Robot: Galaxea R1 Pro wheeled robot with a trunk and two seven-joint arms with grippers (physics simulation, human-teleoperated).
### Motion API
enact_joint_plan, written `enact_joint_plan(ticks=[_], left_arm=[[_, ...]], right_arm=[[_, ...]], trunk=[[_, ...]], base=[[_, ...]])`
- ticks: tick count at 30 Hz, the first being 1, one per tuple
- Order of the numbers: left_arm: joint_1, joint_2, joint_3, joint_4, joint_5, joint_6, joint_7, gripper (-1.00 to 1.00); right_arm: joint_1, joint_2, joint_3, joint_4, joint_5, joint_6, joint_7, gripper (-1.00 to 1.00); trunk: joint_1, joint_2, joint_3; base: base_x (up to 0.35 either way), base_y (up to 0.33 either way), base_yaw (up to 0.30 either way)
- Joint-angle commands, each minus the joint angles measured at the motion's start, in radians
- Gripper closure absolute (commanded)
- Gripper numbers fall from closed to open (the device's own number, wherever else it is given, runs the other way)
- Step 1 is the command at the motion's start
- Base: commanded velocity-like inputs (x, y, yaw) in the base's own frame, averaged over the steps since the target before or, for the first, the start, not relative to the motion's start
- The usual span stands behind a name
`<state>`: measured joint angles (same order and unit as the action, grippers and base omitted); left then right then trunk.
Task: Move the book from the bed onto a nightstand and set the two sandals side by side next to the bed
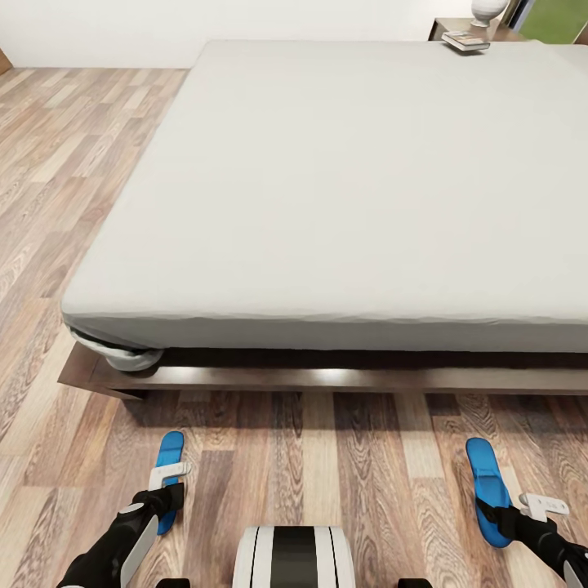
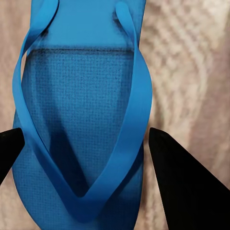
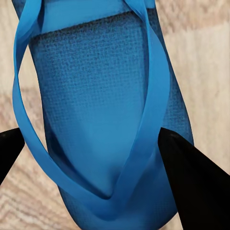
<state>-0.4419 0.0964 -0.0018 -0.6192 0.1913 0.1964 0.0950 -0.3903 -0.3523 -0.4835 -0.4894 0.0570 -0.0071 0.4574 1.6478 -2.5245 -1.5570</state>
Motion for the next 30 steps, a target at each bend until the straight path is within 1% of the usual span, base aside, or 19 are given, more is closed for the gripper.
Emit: enact_joint_plan(ticks=[1, 11, 14, 24, 26, 30], left_arm=[[0.000, 0.000, -0.001, -0.002, 0.010, 0.006, 0.005, 1.00], [0.000, 0.000, -0.001, -0.002, 0.010, 0.006, 0.005, 1.00], [0.000, 0.000, -0.001, -0.002, 0.010, 0.006, 0.005, 1.00], [0.000, 0.000, -0.001, -0.002, 0.010, 0.006, 0.005, 1.00], [0.000, 0.000, -0.001, -0.002, 0.010, 0.006, 0.005, 1.00], [0.000, 0.000, -0.001, -0.002, 0.010, 0.006, 0.005, 1.00]], right_arm=[[-0.001, 0.000, -0.007, 0.000, 0.006, -0.001, 0.008, 1.00], [-0.001, 0.001, -0.007, 0.000, 0.006, -0.001, 0.008, 1.00], [-0.001, 0.001, -0.007, 0.000, 0.006, -0.001, 0.008, 1.00], [-0.001, 0.001, -0.007, 0.000, 0.006, -0.001, 0.008, 1.00], [-0.001, 0.000, -0.007, 0.000, 0.006, -0.001, 0.008, 1.00], [-0.001, 0.001, -0.007, 0.000, 0.006, -0.001, 0.009, 1.00]], trunk=[[0.000, 0.000, -0.001], [0.000, 0.000, -0.001], [0.001, -0.001, -0.012], [0.001, -0.001, -0.012], [0.002, -0.001, -0.020], [0.002, -0.001, -0.020]], base=[[0.000, 0.000, 0.000], [0.000, 0.000, 0.000], [0.000, 0.000, 0.000], [0.000, 0.000, 0.000], [0.000, 0.000, 0.000], [0.000, 0.000, 0.000]])
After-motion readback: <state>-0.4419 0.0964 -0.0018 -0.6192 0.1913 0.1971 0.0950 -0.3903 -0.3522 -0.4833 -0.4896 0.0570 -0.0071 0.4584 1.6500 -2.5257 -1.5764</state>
